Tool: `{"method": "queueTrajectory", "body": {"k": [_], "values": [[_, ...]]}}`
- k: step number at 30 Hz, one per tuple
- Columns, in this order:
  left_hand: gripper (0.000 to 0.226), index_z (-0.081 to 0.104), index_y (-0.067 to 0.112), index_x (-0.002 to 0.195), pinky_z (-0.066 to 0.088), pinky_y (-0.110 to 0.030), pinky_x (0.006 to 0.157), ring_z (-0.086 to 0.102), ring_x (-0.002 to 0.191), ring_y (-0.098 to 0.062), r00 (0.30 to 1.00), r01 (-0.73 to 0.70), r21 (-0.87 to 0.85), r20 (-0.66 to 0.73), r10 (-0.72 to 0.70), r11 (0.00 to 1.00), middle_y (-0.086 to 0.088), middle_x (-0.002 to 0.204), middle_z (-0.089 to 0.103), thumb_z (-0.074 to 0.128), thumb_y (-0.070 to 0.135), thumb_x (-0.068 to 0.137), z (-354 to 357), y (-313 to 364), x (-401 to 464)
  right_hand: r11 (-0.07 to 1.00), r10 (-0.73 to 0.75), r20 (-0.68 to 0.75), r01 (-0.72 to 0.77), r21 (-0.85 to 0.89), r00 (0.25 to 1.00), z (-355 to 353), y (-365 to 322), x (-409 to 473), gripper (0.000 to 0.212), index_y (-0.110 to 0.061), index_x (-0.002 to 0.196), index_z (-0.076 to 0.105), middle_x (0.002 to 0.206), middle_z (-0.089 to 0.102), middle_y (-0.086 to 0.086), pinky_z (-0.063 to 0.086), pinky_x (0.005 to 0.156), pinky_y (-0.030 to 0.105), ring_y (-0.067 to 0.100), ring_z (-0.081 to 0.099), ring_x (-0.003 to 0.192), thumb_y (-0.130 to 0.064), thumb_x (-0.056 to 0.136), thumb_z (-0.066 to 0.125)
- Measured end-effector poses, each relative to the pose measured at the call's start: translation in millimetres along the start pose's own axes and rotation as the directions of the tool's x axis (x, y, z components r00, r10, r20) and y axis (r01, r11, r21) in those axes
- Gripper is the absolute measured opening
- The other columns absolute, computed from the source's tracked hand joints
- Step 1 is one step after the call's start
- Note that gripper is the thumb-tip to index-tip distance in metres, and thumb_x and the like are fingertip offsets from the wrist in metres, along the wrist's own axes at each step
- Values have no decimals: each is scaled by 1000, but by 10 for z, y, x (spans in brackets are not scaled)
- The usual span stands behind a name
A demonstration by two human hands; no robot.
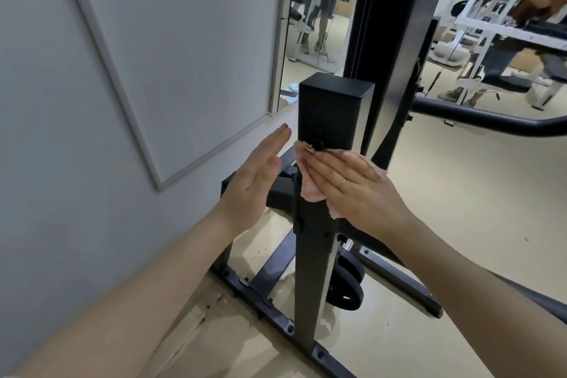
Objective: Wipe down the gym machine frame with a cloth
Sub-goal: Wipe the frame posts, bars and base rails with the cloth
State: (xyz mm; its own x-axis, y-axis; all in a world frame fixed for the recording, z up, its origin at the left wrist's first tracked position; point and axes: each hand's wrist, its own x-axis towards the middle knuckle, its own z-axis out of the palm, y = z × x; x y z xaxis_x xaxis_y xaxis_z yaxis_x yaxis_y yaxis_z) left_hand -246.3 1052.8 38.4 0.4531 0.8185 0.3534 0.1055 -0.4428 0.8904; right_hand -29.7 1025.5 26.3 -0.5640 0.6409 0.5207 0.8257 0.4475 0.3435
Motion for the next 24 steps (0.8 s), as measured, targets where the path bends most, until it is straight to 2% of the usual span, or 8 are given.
{"method": "queueTrajectory", "body": {"k": [4,7,9,13,16,19,22,24], "values": [[45,29,41,136,21,-39,118,24,139,1,998,-12,0,-60,12,1000,15,151,30,22,50,92,-22,-17,-26,989,-135,-91,130,-66,987,-66,276,-193,45,-14,149,28,159,19,0,14,120,37,16,16,147,-16,104,26],[43,30,45,133,21,-42,117,24,140,0,996,20,4,-83,-20,1000,14,151,29,23,51,91,44,13,-21,983,-68,-213,30,-179,975,-37,247,64,48,-10,153,6,160,-10,-3,-1,121,31,12,-6,147,-17,107,18],[46,30,41,136,21,-42,117,24,139,0,994,21,8,-104,-20,1000,14,151,30,24,51,92,106,47,-19,994,26,-320,-58,-91,947,-39,187,331,48,-10,151,18,160,-6,-5,3,121,32,12,-6,147,-23,106,27],[69,32,20,146,21,-41,117,28,139,-2,980,58,-75,-185,-71,995,10,150,35,27,59,90,186,122,45,976,1,-342,-75,-203,940,-144,133,688,54,-9,142,45,151,38,5,5,119,36,20,19,143,-27,92,56],[71,29,22,147,20,-38,118,29,137,2,957,103,-120,-259,-131,987,13,151,33,27,60,87,268,163,77,975,40,-349,-113,-190,936,-97,149,522,58,-12,151,25,160,16,2,2,120,34,17,1,148,-34,101,43],[58,24,36,144,17,-30,118,22,138,6,963,88,-73,-250,-104,993,16,153,25,24,57,90,424,179,42,938,337,-300,-289,193,893,15,-10,250,64,-11,152,-5,160,-12,5,2,121,35,16,-8,147,-43,105,24],[38,19,50,133,13,-19,116,13,140,6,969,71,19,-238,-64,997,14,156,15,23,37,98,552,157,24,627,655,-155,-417,658,740,50,-219,348,73,-12,150,-6,159,0,15,17,119,48,23,5,148,-36,101,42],[39,19,48,134,11,-15,115,12,141,5,972,62,53,-230,-48,997,11,157,14,23,32,98,609,132,10,537,710,-99,-445,717,697,68,-343,358,80,-17,150,-7,159,1,15,23,116,52,25,8,147,-25,98,54]]}}
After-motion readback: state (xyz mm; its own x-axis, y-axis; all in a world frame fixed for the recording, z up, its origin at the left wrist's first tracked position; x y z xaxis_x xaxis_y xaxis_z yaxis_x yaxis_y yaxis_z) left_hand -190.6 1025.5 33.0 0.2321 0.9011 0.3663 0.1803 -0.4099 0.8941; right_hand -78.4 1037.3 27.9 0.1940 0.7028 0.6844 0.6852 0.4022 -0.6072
